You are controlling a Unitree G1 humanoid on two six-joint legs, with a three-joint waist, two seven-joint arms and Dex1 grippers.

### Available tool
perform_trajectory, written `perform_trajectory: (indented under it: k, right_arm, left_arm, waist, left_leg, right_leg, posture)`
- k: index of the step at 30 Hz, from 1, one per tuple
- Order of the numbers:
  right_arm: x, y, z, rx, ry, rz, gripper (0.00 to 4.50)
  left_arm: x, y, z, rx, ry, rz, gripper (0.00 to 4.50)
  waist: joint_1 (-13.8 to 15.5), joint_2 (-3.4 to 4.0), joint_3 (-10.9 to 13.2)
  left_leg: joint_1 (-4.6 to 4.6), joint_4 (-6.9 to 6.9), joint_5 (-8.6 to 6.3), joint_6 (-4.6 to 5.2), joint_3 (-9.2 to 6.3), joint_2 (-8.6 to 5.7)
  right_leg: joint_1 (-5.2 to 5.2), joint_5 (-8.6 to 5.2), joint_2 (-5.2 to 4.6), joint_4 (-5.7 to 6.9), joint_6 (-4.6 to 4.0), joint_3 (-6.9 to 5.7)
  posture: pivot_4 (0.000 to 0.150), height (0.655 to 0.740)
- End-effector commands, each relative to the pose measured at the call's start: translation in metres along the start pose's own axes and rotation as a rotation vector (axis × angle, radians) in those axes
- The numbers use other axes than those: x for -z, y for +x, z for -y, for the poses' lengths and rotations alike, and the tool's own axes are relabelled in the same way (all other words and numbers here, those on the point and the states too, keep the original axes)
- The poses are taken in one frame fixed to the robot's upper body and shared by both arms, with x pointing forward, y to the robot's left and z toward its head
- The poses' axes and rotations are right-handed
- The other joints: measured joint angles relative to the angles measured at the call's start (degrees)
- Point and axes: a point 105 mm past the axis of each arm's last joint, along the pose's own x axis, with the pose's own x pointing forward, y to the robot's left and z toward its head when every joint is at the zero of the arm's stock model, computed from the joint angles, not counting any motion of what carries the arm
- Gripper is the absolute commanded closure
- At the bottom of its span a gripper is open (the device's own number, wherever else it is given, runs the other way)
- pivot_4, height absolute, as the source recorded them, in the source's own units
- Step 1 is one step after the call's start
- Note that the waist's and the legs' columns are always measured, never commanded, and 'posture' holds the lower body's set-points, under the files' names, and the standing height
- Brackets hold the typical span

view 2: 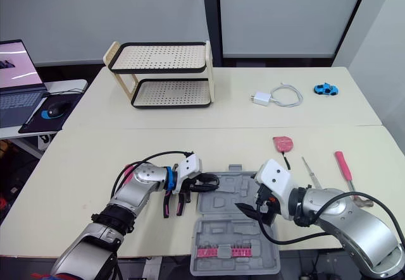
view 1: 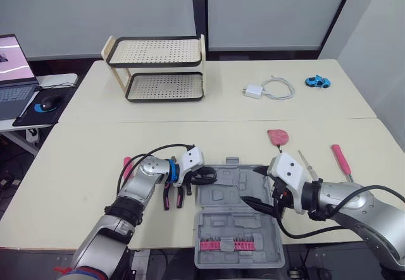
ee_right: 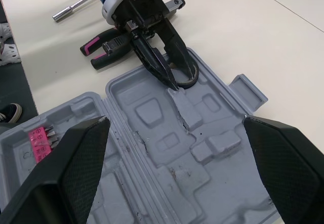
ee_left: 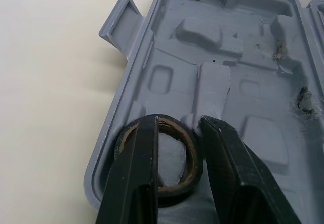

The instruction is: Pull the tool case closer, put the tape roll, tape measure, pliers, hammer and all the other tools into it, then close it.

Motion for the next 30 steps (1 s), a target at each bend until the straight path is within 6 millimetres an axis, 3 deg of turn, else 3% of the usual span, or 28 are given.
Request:
perform_trajectory:
  k: [1,10,12,14,18,22,25,30]
  right_arm:
    - [-0.016,-0.005,-0.001,0.008,-0.052,0.056,0.0]
    - [-0.028,-0.018,0.011,0.074,-0.042,0.138,0.0]
    - [-0.028,-0.027,0.017,0.119,-0.049,0.144,0.0]
    - [-0.024,-0.045,0.032,0.231,-0.094,0.126,0.0]
    - [0.0,-0.081,0.053,0.387,-0.139,0.045,0.0]
    - [0.034,-0.124,0.063,0.45,-0.128,-0.08,0.0]
    - [0.05,-0.156,0.072,0.48,-0.069,-0.117,0.0]
    - [0.076,-0.197,0.082,0.457,-0.034,-0.212,0.0]
  left_arm:
    - [-0.002,-0.014,-0.004,-0.02,-0.004,-0.005,3.21]
    - [-0.054,-0.067,-0.018,-0.108,0.041,0.11,3.21]
    - [-0.06,-0.085,-0.022,-0.158,0.037,0.13,3.21]
    - [-0.058,-0.117,-0.031,-0.281,0.023,0.139,3.21]
    - [-0.03,-0.177,-0.035,-0.51,-0.039,0.074,3.21]
    - [0.013,-0.224,-0.013,-0.612,-0.134,-0.067,3.21]
    - [0.035,-0.251,0.009,-0.65,-0.193,-0.128,2.63]
    - [0.057,-0.27,0.05,-0.649,-0.265,-0.188,1.03]
  waist:
    - [-0.1,0.0,0.0]
    - [-0.1,0.01,0.0]
    - [0.0,0.01,0.0]
    - [0.0,0.02,0.0]
    - [-0.3,0.04,0.0]
    - [0.0,0.05,0.0]
    - [0.0,0.04,0.1]
    - [0.1,0.05,0.1]
  left_leg:
    - [0.0,0.0,0.0,0.0,0.0,0.0]
    - [-0.05,-0.02,0.0,0.0,-0.02,0.01]
    - [-0.06,-0.02,0.0,0.0,-0.03,0.01]
    - [-0.05,-0.04,0.0,0.0,-0.03,0.02]
    - [-0.01,-0.16,-0.01,0.01,0.01,0.05]
    - [0.03,-0.21,-0.02,0.03,0.09,0.07]
    - [0.07,-0.2,-0.02,0.04,0.22,0.09]
    - [0.46,-0.29,-0.04,0.05,0.32,0.15]
  right_leg:
    - [0.0,0.0,0.0,0.0,0.0,0.0]
    - [-0.07,0.0,0.0,-0.01,0.0,0.01]
    - [-0.07,0.0,0.0,-0.02,0.0,0.01]
    - [-0.08,0.0,0.0,-0.01,0.0,0.01]
    - [-0.13,0.0,0.01,-0.02,0.0,0.05]
    - [-0.08,0.0,0.01,-0.06,0.0,0.09]
    - [0.0,0.0,-0.02,-0.1,0.0,0.15]
    - [0.43,-0.02,-0.08,-0.19,-0.01,0.15]
  posture:
    - [0.15,0.74]
    - [0.15,0.74]
    - [0.15,0.74]
    - [0.15,0.74]
    - [0.15,0.74]
    - [0.15,0.74]
    - [0.15,0.74]
    - [0.15,0.74]
